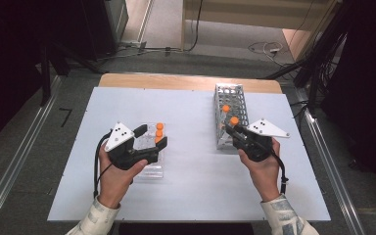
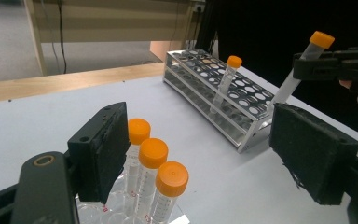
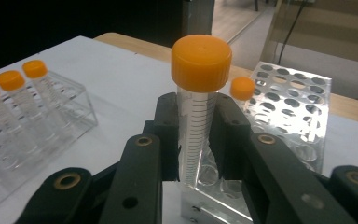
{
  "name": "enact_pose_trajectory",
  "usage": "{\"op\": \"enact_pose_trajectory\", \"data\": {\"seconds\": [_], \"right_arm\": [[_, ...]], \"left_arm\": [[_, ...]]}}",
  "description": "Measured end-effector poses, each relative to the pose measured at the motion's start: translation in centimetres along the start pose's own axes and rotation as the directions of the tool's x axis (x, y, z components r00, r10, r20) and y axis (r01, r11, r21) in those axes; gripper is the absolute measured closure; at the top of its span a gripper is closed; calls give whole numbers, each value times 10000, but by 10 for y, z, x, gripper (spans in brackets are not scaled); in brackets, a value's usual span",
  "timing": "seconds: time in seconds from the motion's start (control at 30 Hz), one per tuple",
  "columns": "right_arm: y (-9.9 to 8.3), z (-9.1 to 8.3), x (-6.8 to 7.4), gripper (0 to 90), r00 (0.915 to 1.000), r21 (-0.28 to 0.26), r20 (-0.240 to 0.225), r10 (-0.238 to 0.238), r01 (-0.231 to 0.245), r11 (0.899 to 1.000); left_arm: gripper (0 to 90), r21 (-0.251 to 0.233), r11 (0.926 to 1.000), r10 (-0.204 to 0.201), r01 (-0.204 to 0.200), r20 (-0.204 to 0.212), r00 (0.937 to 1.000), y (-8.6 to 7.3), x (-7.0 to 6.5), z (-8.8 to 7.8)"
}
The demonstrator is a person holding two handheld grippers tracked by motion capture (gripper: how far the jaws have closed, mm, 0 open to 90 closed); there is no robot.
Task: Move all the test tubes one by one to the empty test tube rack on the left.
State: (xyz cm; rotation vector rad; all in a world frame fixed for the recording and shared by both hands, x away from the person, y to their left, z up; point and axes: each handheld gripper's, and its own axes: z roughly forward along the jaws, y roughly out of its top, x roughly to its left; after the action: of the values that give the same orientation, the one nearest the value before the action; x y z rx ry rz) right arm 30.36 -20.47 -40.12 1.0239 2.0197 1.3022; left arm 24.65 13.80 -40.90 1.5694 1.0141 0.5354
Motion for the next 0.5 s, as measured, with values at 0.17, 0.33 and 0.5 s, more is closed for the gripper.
{"op": "enact_pose_trajectory", "data": {"seconds": [0.17,0.33,0.5], "right_arm": [[-8,1,11,720,9990,169,-434,-116,124,9998],[-18,3,24,720,9963,390,-832,-224,257,9989],[-24,4,33,720,9928,496,-1156,-326,386,9980]], "left_arm": [[202,-29,10000,-6,6,6,10000,0,0,-1],[203,-49,10000,46,-46,46,10000,1,-2,-2],[203,-100,9999,64,-63,93,9999,2,-4,-2]]}}
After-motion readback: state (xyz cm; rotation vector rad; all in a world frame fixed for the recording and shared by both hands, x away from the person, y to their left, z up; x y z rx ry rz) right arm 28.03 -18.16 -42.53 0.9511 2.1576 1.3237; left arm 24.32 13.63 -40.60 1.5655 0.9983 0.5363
